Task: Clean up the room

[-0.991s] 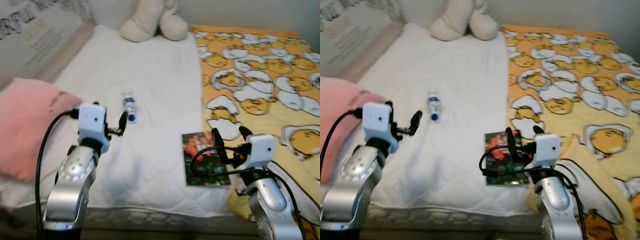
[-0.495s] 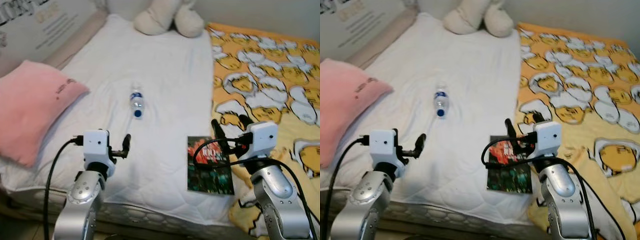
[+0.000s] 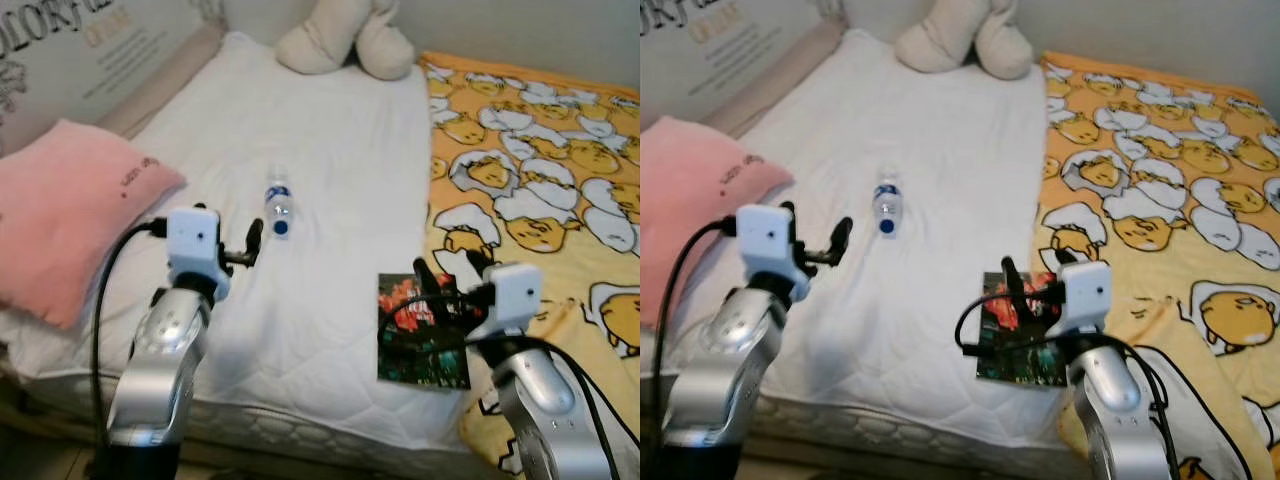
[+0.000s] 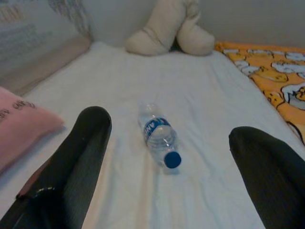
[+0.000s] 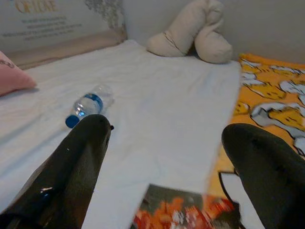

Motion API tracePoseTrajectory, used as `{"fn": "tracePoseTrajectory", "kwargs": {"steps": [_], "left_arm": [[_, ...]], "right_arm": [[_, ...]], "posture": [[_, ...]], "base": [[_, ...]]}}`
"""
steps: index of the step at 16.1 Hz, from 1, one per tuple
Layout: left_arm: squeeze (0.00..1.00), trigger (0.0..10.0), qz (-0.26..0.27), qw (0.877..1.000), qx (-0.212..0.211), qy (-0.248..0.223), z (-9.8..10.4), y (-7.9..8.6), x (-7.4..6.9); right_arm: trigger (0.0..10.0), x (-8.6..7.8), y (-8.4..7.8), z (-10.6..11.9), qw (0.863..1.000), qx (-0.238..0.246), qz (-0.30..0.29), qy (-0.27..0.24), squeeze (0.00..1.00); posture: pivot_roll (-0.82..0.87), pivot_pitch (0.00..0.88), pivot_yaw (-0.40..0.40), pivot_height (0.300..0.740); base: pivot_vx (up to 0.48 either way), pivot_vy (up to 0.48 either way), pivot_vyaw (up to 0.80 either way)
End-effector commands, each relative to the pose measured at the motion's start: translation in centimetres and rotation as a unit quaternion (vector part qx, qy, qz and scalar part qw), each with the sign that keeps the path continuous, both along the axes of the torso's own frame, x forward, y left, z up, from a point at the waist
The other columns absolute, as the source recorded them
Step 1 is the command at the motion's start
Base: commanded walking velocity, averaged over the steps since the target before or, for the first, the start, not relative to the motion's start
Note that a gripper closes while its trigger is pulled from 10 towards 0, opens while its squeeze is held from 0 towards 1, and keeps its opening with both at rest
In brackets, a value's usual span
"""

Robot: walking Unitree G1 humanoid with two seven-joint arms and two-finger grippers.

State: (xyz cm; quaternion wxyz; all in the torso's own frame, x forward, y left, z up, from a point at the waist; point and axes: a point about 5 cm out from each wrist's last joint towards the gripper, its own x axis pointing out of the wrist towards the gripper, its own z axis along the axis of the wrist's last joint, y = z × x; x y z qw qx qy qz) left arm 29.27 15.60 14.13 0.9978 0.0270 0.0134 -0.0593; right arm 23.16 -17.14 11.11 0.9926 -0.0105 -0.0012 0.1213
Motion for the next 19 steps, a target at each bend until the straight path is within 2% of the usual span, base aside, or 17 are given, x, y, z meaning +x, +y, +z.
{"fn": "tracePoseTrajectory", "kwargs": {"steps": [1,3,5,7,10,13,19], "left_arm": [[0.00,10.0,-0.006,1.000,0.000,0.003,-0.3,-0.2,1.1],[0.00,10.0,-0.001,1.000,0.002,0.004,-0.3,0.0,3.4],[0.00,10.0,0.009,1.000,0.009,0.008,-0.3,0.7,5.9],[0.00,10.0,0.015,1.000,0.018,0.008,-0.3,1.0,7.3],[0.00,10.0,0.026,0.999,0.037,0.009,0.3,1.3,8.8],[0.00,10.0,0.029,0.999,0.036,0.009,1.6,0.9,10.3],[0.00,10.0,0.034,0.998,0.045,0.009,2.8,0.8,11.2]], "right_arm": [[10.0,-0.2,-0.3,0.7,1.000,-0.007,-0.001,-0.010,0.03],[10.0,-1.2,-0.5,0.7,1.000,-0.012,-0.002,-0.006,0.03],[10.0,-3.1,-1.0,0.5,1.000,-0.013,-0.017,0.009,0.03],[10.0,-4.5,-1.0,0.3,0.999,-0.014,-0.014,0.025,0.03],[10.0,-6.4,-0.7,0.3,0.999,-0.017,-0.008,0.040,0.03],[10.0,-8.3,-0.6,0.5,0.998,-0.013,-0.018,0.057,0.03],[10.0,-12.4,-0.1,1.1,0.994,-0.013,-0.040,0.096,0.03]], "posture": [[-0.09,0.033,-0.069,0.740],[-0.13,0.053,-0.063,0.740],[-0.18,0.100,-0.063,0.740],[-0.20,0.140,-0.069,0.740],[-0.23,0.195,-0.063,0.740],[-0.28,0.251,-0.040,0.740],[-0.36,0.330,-0.020,0.740]], "base": [[0.000,0.000,0.00],[0.000,0.000,0.00],[0.000,0.000,0.00],[0.000,0.000,0.00],[0.000,0.000,0.00],[0.000,0.000,0.00],[0.000,0.000,0.00]]}}
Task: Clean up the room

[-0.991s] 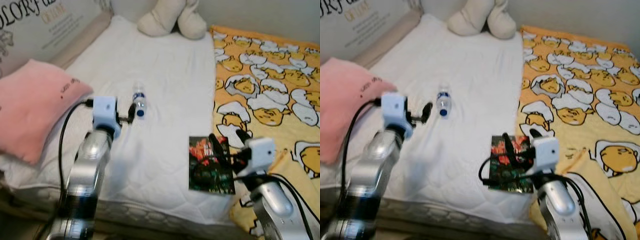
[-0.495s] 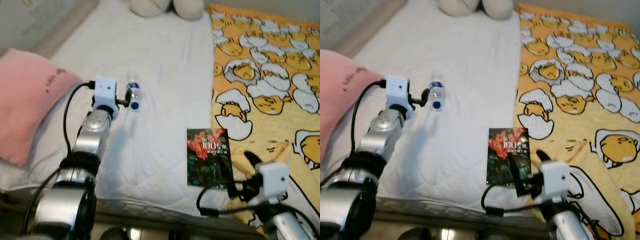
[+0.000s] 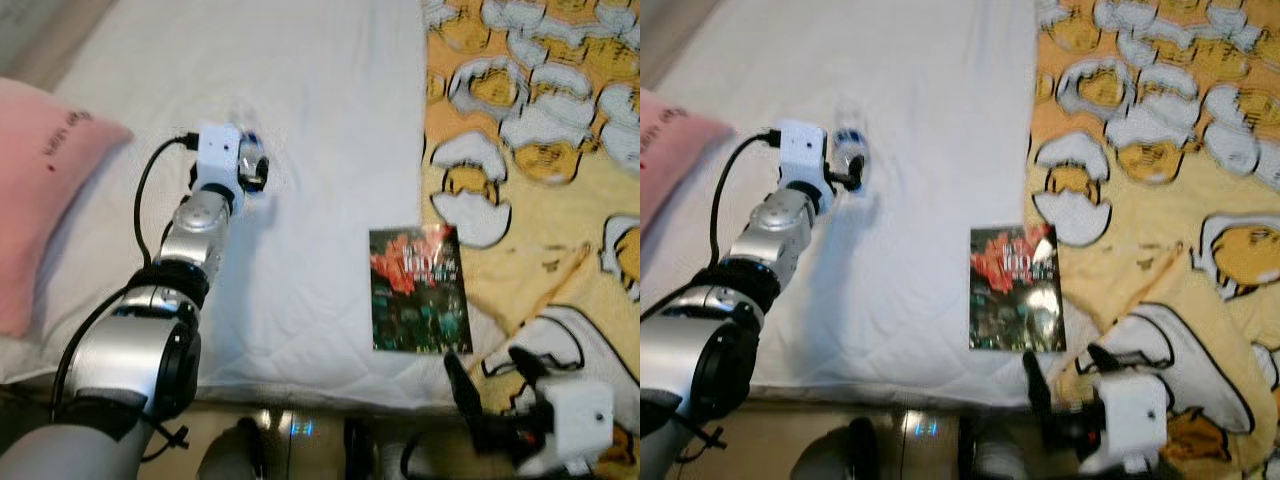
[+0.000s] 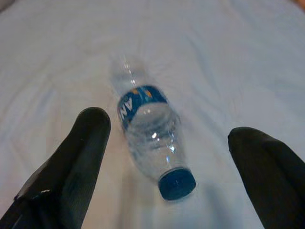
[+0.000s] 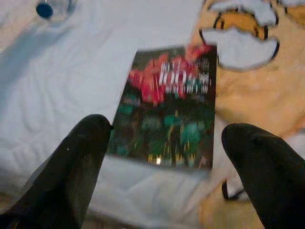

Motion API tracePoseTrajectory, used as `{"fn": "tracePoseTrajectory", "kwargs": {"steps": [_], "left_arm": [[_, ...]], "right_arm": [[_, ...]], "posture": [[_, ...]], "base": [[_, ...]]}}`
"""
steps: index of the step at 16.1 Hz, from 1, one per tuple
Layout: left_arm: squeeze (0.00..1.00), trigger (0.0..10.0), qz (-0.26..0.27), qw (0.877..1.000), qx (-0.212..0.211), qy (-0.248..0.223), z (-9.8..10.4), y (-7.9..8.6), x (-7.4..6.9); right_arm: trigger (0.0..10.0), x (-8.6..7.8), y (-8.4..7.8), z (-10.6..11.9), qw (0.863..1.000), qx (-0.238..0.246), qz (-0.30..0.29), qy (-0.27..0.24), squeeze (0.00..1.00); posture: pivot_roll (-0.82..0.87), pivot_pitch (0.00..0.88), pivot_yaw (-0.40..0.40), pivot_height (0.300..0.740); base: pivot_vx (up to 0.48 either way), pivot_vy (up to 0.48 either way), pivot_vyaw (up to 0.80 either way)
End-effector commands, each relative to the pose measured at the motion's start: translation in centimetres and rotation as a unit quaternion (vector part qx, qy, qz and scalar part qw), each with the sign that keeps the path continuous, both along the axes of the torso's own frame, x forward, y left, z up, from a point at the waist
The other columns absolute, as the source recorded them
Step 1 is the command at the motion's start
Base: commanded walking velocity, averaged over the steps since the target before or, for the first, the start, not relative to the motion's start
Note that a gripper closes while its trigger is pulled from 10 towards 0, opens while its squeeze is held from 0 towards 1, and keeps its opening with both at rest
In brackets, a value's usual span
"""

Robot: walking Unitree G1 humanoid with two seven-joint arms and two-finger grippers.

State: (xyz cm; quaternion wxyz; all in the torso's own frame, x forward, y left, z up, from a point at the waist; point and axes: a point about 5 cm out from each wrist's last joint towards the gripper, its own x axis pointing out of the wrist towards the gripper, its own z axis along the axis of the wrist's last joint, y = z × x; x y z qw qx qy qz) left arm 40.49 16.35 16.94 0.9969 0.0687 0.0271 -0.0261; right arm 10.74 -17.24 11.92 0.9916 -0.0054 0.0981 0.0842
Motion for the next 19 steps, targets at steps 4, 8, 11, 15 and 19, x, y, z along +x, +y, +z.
{"fn": "tracePoseTrajectory", "kwargs": {"steps": [4,8,11,15,19], "left_arm": [[0.00,10.0,0.048,0.999,-0.005,0.024,-1.0,0.9,-0.2],[0.00,9.4,0.080,0.995,-0.038,0.041,-1.6,1.0,-0.4],[0.00,0.0,0.095,0.994,-0.049,0.036,-1.3,1.1,-0.2],[0.00,0.0,0.116,0.992,-0.048,0.011,-0.6,1.5,-0.1],[0.00,0.0,0.142,0.988,-0.055,-0.005,-0.1,2.0,-0.1]], "right_arm": [[10.0,-2.9,0.0,0.9,0.999,-0.010,-0.018,0.037,0.03],[10.0,-4.1,0.0,1.3,0.998,-0.013,-0.024,0.055,0.03],[10.0,-4.1,0.0,1.3,0.998,-0.012,-0.024,0.057,0.03],[10.0,-4.2,-0.1,1.3,0.998,-0.013,-0.020,0.061,0.03],[10.0,-4.0,0.2,1.0,0.998,-0.010,-0.017,0.062,0.04]], "posture": [[-0.41,0.400,-0.028,0.740],[-0.43,0.425,-0.034,0.740],[-0.42,0.425,-0.037,0.740],[-0.41,0.424,-0.041,0.740],[-0.40,0.417,-0.034,0.740]], "base": [[0.000,0.000,0.00],[0.000,0.000,0.00],[0.000,0.000,0.00],[0.000,0.000,0.00],[0.000,0.000,0.00]]}}
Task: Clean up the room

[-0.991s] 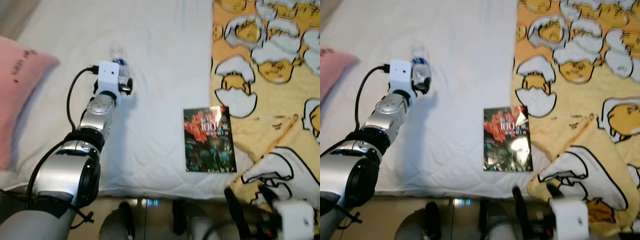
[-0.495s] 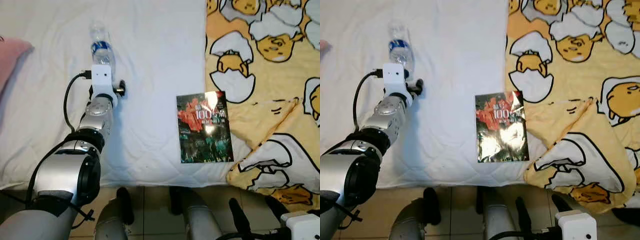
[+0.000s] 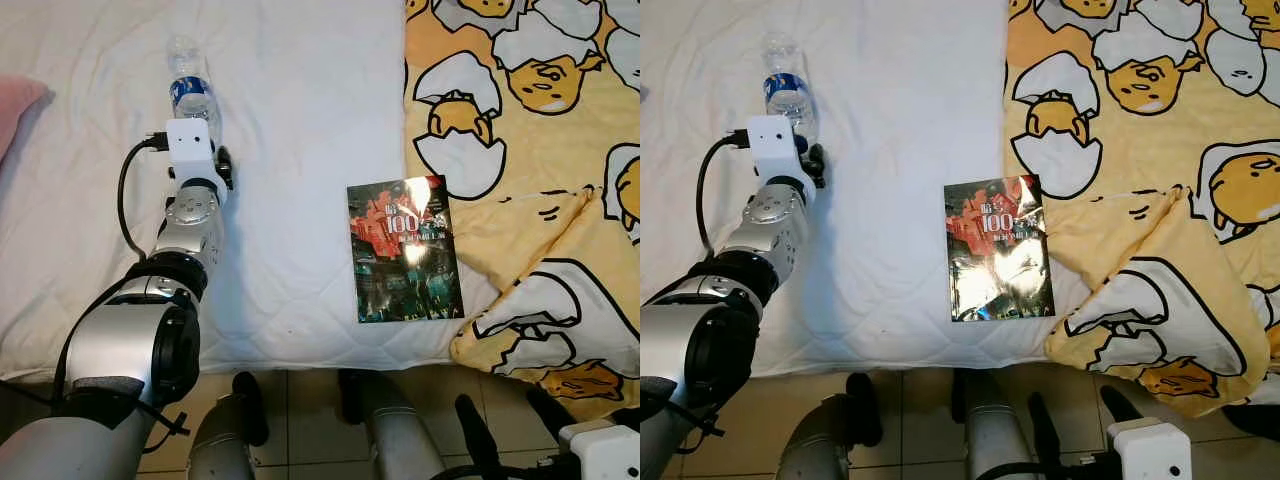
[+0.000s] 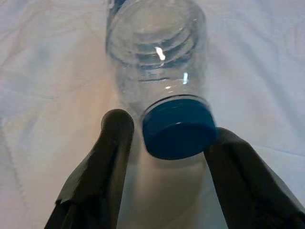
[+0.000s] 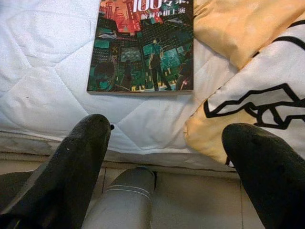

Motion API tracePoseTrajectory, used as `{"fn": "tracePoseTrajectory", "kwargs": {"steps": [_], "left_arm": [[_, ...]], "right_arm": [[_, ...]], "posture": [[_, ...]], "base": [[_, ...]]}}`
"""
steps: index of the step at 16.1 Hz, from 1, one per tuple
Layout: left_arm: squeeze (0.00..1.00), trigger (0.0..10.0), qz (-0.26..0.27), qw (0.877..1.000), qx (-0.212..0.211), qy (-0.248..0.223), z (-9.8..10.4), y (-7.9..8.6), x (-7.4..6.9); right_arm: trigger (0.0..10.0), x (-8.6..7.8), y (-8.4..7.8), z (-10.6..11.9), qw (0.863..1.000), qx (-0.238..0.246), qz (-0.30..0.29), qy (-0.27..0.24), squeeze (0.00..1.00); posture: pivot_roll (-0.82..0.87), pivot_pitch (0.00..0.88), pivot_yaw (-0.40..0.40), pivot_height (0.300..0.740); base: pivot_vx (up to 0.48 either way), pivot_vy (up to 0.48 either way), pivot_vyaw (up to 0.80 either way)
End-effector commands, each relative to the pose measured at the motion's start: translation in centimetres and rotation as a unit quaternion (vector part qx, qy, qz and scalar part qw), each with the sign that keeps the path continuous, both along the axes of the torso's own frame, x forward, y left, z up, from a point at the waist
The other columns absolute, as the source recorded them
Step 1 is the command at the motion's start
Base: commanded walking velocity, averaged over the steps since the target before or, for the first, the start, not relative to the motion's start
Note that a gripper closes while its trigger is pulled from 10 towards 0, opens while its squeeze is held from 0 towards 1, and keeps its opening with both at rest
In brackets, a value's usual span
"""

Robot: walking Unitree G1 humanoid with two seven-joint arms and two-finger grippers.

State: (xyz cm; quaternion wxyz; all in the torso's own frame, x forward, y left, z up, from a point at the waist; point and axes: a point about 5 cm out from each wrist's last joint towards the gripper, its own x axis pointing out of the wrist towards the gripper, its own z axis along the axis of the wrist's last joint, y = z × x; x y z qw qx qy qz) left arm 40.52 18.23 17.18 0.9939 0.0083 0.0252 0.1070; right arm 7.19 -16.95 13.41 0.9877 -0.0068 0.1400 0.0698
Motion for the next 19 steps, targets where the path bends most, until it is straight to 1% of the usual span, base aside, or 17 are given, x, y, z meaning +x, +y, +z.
{"fn": "tracePoseTrajectory", "kwargs": {"steps": [1,4,5,6,7,8,9,11,12,15,16,17,18,19], "left_arm": [[0.00,0.0,0.012,1.000,0.002,0.006,-0.3,0.2,-0.1],[0.00,0.0,0.019,1.000,-0.003,0.001,-0.1,0.5,-0.1],[0.00,0.0,0.019,1.000,-0.015,-0.005,0.1,0.5,0.0],[0.00,0.0,0.020,1.000,-0.019,-0.007,0.2,0.6,0.0],[0.00,0.0,0.017,0.998,-0.045,-0.030,0.8,0.6,0.1],[0.00,0.0,0.012,0.998,-0.045,-0.042,1.1,0.6,0.1],[0.00,0.0,0.008,0.998,-0.045,-0.043,1.3,0.5,0.2],[0.00,0.0,0.004,0.998,-0.045,-0.043,1.4,0.3,0.2],[0.00,0.0,0.002,0.998,-0.041,-0.048,1.4,0.2,0.2],[0.00,0.0,-0.022,0.995,-0.045,-0.085,1.8,-0.2,0.1],[0.00,0.0,-0.058,0.991,-0.045,-0.111,1.4,-1.1,-0.4],[0.00,0.0,-0.077,0.989,-0.045,-0.121,0.9,-1.5,-0.8],[0.00,0.0,-0.109,0.984,-0.050,-0.131,-0.5,-2.3,-2.5],[0.00,0.0,-0.119,0.983,-0.055,-0.125,-1.6,-2.6,-4.4]], "right_arm": [[10.0,-0.2,-0.1,-0.6,1.000,-0.003,-0.002,0.019,0.03],[10.0,-0.1,0.0,-0.7,1.000,-0.003,-0.001,0.019,0.03],[10.0,-0.1,0.0,-0.8,1.000,-0.003,0.000,0.019,0.03],[10.0,0.0,0.0,-0.8,1.000,-0.003,0.000,0.019,0.03],[10.0,0.1,0.0,-1.0,1.000,-0.002,-0.001,0.018,0.03],[10.0,0.3,0.1,-1.0,1.000,-0.001,0.000,0.017,0.04],[10.0,0.4,0.1,-1.2,1.000,-0.001,0.001,0.017,0.03],[10.0,0.8,0.2,-1.5,1.000,0.001,0.002,0.013,0.03],[10.0,1.3,0.2,-1.7,1.000,0.002,0.003,0.007,0.03],[10.0,2.9,0.4,-2.3,1.000,0.005,0.008,-0.010,0.03],[10.0,3.6,0.3,-2.4,1.000,0.006,0.009,-0.020,0.04],[10.0,3.8,0.3,-2.5,1.000,0.006,0.010,-0.023,0.03],[10.0,4.4,0.5,-2.9,0.999,0.008,0.014,-0.029,0.04],[10.0,5.0,0.6,-3.3,0.999,0.011,0.019,-0.033,0.03]], "posture": [[-0.40,0.412,-0.033,0.740],[-0.39,0.409,-0.032,0.740],[-0.39,0.407,-0.030,0.740],[-0.39,0.407,-0.030,0.740],[-0.39,0.405,-0.025,0.740],[-0.38,0.401,-0.023,0.740],[-0.37,0.400,-0.019,0.740],[-0.36,0.385,-0.009,0.740],[-0.34,0.376,-0.002,0.740],[-0.30,0.337,0.018,0.740],[-0.27,0.311,0.033,0.740],[-0.25,0.303,0.035,0.740],[-0.22,0.294,0.039,0.740],[-0.19,0.276,0.041,0.740]], "base": [[0.000,0.000,0.00],[0.000,0.000,0.00],[0.000,0.000,0.00],[0.000,0.000,0.00],[0.000,0.000,0.00],[0.000,0.000,0.00],[0.000,0.000,0.00],[0.000,0.000,0.00],[0.000,0.000,0.00],[0.000,0.000,0.00],[0.000,0.000,0.00],[0.000,0.000,0.00],[0.000,0.000,0.00],[0.000,0.000,0.00]]}}
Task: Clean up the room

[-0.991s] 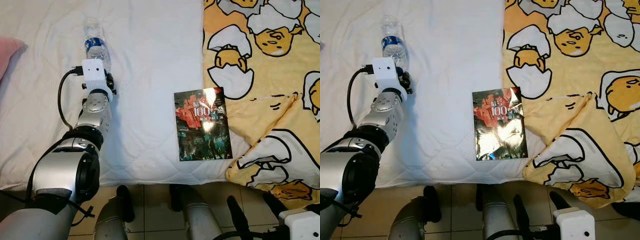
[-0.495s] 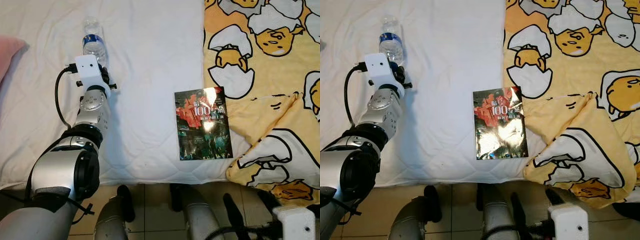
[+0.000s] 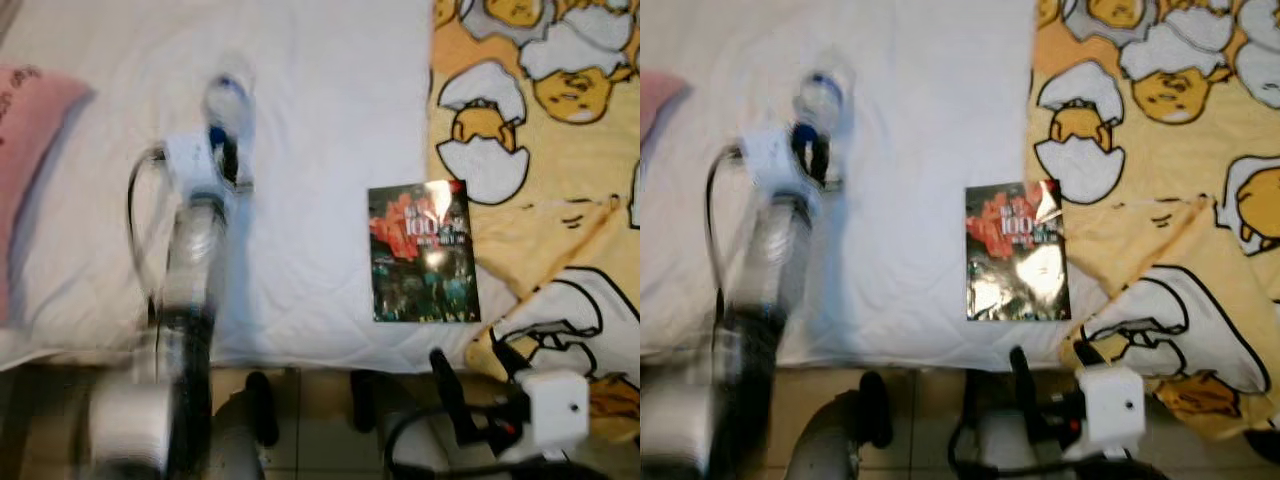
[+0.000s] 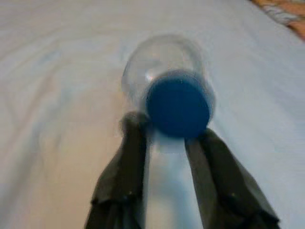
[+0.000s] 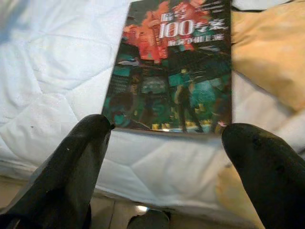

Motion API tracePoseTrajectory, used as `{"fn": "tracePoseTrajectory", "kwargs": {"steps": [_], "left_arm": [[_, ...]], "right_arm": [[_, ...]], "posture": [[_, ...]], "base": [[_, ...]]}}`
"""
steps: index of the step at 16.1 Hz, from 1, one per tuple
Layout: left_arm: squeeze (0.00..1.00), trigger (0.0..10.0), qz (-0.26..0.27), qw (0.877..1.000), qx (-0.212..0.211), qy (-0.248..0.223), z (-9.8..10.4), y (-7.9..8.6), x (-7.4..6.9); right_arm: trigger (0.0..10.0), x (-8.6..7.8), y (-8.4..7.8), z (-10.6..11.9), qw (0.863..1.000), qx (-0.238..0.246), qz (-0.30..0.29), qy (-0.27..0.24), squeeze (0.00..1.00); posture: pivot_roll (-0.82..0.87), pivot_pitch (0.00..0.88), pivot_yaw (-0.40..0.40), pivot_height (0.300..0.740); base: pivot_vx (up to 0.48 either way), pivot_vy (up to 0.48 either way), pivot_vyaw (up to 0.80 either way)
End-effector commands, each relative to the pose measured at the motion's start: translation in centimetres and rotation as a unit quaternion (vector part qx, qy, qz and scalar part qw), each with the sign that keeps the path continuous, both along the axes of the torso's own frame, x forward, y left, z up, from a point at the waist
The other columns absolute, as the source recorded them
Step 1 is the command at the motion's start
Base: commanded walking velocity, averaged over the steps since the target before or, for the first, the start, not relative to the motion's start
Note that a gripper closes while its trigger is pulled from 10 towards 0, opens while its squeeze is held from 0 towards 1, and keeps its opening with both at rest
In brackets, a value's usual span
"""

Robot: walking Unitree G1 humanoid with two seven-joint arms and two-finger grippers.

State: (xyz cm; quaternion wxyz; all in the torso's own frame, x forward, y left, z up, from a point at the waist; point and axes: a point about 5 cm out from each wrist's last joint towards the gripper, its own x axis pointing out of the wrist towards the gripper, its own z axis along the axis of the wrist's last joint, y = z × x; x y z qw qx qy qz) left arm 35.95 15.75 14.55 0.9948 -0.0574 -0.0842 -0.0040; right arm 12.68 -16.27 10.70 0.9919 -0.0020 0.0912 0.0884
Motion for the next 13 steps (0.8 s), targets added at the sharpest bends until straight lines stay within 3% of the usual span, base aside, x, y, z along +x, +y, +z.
{"fn": "tracePoseTrajectory", "kwargs": {"steps": [1,3,6,8,9,11,12,13], "left_arm": [[0.00,0.0,-0.013,1.000,0.001,-0.007,0.6,-0.2,-0.7],[0.00,0.0,-0.014,1.000,0.018,-0.019,0.4,0.4,-3.6],[0.00,0.0,-0.015,1.000,0.014,-0.013,0.9,0.6,-5.1],[0.00,0.0,-0.032,0.999,0.022,-0.010,1.3,-0.1,-6.5],[0.00,9.9,-0.021,0.997,0.072,0.001,1.4,-0.5,-7.4],[0.00,10.0,0.011,0.992,0.122,0.005,1.0,0.4,-7.3],[1.00,10.0,0.009,0.991,0.134,0.001,0.9,0.5,-7.4],[1.00,10.0,-0.009,0.986,0.164,0.012,0.2,0.5,-7.7]], "right_arm": [[10.0,-0.1,0.0,-0.7,1.000,0.002,0.004,0.012,0.03],[10.0,2.2,0.1,-0.8,1.000,0.007,0.008,-0.013,0.04],[10.0,5.9,0.0,-0.8,0.999,0.012,0.015,-0.047,0.03],[10.0,6.8,0.3,-0.9,0.998,0.013,0.018,-0.056,0.04],[10.0,8.5,0.0,-1.0,0.998,-0.008,-0.001,-0.064,0.01],[10.0,10.6,-0.4,0.3,0.994,-0.018,-0.020,-0.105,0.00],[10.0,11.2,-0.6,0.9,0.992,-0.016,-0.029,-0.121,0.00],[10.0,12.0,-1.0,1.7,0.989,-0.006,-0.042,-0.141,0.00]], "posture": [[-0.18,0.266,0.042,0.740],[-0.13,0.225,0.040,0.740],[-0.07,0.154,0.035,0.740],[-0.04,0.122,0.031,0.740],[-0.02,0.087,0.024,0.740],[-0.02,0.049,0.020,0.740],[-0.02,0.037,0.019,0.740],[-0.02,0.020,0.022,0.740]], "base": [[0.000,0.000,0.00],[0.000,0.000,0.00],[0.000,0.000,0.00],[0.000,0.000,0.00],[0.000,0.000,0.00],[0.000,0.000,0.00],[0.000,0.000,0.00],[0.000,0.000,0.00]]}}
